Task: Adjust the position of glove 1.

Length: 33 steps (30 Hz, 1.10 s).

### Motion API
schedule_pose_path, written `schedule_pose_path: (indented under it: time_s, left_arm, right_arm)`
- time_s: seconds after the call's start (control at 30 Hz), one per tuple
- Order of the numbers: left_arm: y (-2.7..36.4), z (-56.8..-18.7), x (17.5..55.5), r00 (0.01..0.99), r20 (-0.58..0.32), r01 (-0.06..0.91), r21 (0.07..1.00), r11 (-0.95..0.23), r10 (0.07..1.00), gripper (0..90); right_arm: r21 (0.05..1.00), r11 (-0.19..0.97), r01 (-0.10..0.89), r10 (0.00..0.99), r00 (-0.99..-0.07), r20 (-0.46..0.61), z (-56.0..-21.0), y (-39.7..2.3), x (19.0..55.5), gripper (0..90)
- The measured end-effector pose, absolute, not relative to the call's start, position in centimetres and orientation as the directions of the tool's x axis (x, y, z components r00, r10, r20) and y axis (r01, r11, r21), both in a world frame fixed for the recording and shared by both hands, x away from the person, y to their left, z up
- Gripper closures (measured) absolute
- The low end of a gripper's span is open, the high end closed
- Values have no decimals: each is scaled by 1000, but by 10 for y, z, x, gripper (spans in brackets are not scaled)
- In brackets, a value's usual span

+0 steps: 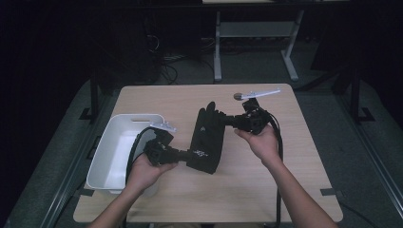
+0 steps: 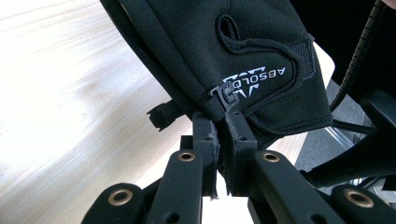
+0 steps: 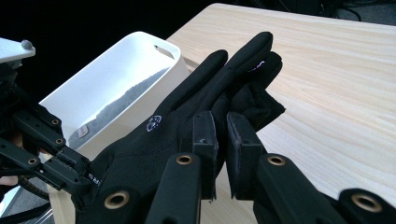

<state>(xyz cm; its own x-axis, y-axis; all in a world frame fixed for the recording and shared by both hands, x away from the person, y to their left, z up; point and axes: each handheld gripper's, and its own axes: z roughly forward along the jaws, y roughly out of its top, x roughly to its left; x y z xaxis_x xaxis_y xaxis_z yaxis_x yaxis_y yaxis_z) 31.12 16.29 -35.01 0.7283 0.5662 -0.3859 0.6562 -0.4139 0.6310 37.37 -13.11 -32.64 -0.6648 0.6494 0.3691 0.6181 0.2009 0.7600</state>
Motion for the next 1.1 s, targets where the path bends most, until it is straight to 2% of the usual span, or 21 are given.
schedule_pose_path:
  time_s: [1.1]
  left_arm:
    - [215,-335,309,693,-389,672,655,-347,607,848]
  right_arm:
    - [782,247,572,598,-725,342,-293,-72,385,830]
